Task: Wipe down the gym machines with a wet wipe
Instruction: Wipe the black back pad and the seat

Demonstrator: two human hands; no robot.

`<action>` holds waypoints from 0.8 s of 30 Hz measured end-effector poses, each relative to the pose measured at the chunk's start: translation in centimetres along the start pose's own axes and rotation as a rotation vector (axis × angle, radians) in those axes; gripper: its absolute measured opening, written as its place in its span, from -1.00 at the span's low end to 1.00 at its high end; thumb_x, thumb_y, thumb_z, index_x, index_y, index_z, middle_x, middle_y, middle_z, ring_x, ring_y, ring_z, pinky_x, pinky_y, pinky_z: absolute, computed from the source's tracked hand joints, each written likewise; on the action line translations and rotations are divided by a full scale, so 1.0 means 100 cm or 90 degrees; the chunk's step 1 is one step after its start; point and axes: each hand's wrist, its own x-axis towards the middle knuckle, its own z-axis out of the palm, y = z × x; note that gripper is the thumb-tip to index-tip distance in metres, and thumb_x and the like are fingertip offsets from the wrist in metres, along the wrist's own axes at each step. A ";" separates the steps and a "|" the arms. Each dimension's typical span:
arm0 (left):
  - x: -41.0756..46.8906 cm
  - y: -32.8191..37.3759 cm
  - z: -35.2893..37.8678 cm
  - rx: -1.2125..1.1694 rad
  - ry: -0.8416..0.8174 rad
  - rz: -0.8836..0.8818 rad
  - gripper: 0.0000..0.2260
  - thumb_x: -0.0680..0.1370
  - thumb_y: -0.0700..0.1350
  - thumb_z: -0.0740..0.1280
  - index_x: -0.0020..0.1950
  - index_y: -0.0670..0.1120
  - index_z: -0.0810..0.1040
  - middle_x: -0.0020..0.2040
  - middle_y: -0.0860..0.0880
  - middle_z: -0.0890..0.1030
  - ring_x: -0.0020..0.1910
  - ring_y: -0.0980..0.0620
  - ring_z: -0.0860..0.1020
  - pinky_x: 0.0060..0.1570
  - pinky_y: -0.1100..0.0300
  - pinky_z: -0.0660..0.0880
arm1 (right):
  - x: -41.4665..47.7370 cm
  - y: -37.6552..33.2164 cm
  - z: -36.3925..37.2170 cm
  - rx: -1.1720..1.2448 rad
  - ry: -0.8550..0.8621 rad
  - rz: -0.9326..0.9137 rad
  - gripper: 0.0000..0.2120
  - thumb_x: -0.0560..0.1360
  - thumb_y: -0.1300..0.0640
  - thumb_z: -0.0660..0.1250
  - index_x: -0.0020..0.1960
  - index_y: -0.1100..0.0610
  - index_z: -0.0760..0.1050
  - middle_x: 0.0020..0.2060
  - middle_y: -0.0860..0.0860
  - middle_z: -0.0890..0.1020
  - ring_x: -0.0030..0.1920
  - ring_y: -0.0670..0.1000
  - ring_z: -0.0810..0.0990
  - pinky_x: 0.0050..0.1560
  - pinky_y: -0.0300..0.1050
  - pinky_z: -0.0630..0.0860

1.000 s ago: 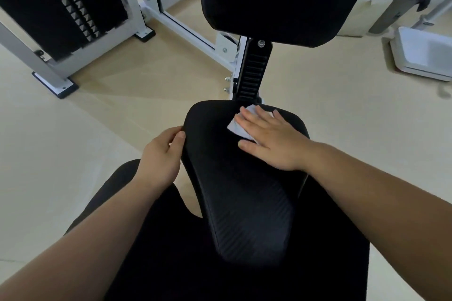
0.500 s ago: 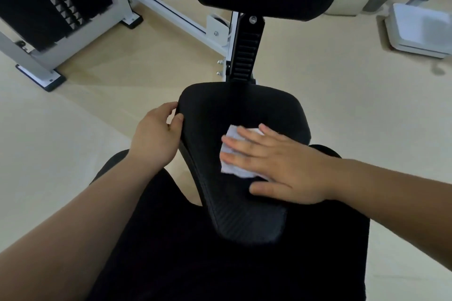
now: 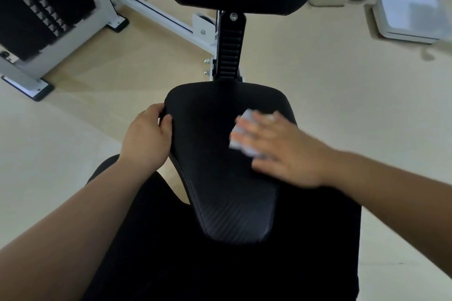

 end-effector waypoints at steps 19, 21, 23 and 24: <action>-0.006 0.005 -0.002 -0.204 0.003 -0.079 -0.69 0.68 -0.06 0.19 0.42 0.02 0.50 0.25 0.12 0.58 0.10 0.13 0.57 0.18 0.18 0.42 | 0.113 0.036 -0.021 0.063 -0.032 0.202 -0.17 0.50 -0.49 -0.27 0.66 -0.11 -0.20 0.65 -0.03 -0.18 0.64 0.09 -0.22 0.62 0.13 -0.21; -0.008 0.006 -0.002 -0.352 -0.001 -0.134 -0.73 0.68 -0.06 0.17 0.28 0.10 0.60 0.15 0.18 0.64 0.14 0.12 0.58 0.17 0.12 0.49 | 0.143 0.024 -0.023 0.070 -0.029 0.213 -0.21 0.55 -0.47 -0.23 0.66 -0.10 -0.17 0.66 -0.03 -0.15 0.64 0.12 -0.20 0.61 0.17 -0.21; -0.008 0.009 -0.008 -0.481 0.001 -0.205 -0.72 0.67 -0.04 0.15 0.11 0.10 0.67 0.04 0.15 0.69 0.04 0.06 0.62 0.01 0.08 0.56 | 0.163 -0.012 -0.023 0.039 -0.030 0.149 -0.20 0.56 -0.48 -0.19 0.66 -0.10 -0.17 0.65 -0.05 -0.16 0.64 0.13 -0.22 0.60 0.20 -0.23; -0.008 0.010 -0.011 -0.536 0.013 -0.248 -0.70 0.67 -0.03 0.13 0.09 0.05 0.68 0.03 0.10 0.71 -0.01 0.02 0.63 -0.07 0.08 0.55 | 0.166 -0.033 -0.023 0.031 -0.030 0.100 -0.22 0.57 -0.47 -0.17 0.66 -0.10 -0.17 0.65 -0.06 -0.16 0.64 0.13 -0.24 0.60 0.21 -0.24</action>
